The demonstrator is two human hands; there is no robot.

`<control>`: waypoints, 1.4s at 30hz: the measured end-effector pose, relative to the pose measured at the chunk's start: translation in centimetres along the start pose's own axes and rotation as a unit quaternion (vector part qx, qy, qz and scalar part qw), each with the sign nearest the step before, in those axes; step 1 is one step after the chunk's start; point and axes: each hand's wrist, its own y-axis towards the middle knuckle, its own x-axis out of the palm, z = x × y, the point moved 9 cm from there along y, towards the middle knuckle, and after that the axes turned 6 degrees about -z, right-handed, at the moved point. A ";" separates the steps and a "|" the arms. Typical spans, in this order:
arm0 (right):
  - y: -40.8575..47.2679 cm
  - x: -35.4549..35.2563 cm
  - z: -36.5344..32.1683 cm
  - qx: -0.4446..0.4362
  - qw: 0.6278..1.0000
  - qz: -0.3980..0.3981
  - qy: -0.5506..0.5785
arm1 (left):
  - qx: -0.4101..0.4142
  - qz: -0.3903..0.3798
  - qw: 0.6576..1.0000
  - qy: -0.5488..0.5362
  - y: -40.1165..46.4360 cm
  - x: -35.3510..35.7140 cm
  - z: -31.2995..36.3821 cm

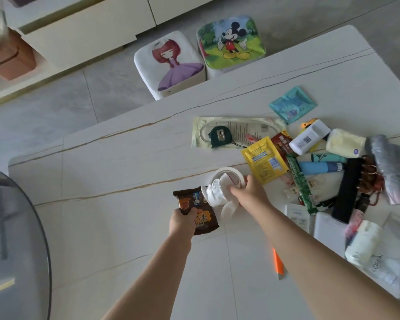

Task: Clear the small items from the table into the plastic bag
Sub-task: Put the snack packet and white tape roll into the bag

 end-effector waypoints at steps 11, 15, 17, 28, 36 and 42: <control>-4.7 -1.6 1.5 0.003 0.954 -0.054 0.295 | 0.035 -0.031 0.999 -0.014 -2.8 1.6 1.2; -7.9 -5.6 2.4 0.005 0.939 -0.030 0.343 | 0.058 -0.058 0.997 -0.006 -6.0 3.0 3.4; -9.9 -8.3 2.8 0.000 0.935 -0.012 0.354 | 0.069 -0.074 0.995 0.000 -8.0 4.0 4.6; -21.3 -22.1 7.0 -0.024 0.916 0.132 0.378 | 0.117 -0.175 0.975 0.075 -19.6 13.4 9.6; -31.3 -29.4 15.1 -0.041 0.846 0.280 0.452 | 0.186 -0.281 0.929 0.152 -29.1 22.5 8.8; -40.9 -32.9 25.2 -0.023 0.815 0.350 0.462 | 0.196 -0.374 0.877 0.230 -37.7 30.1 2.6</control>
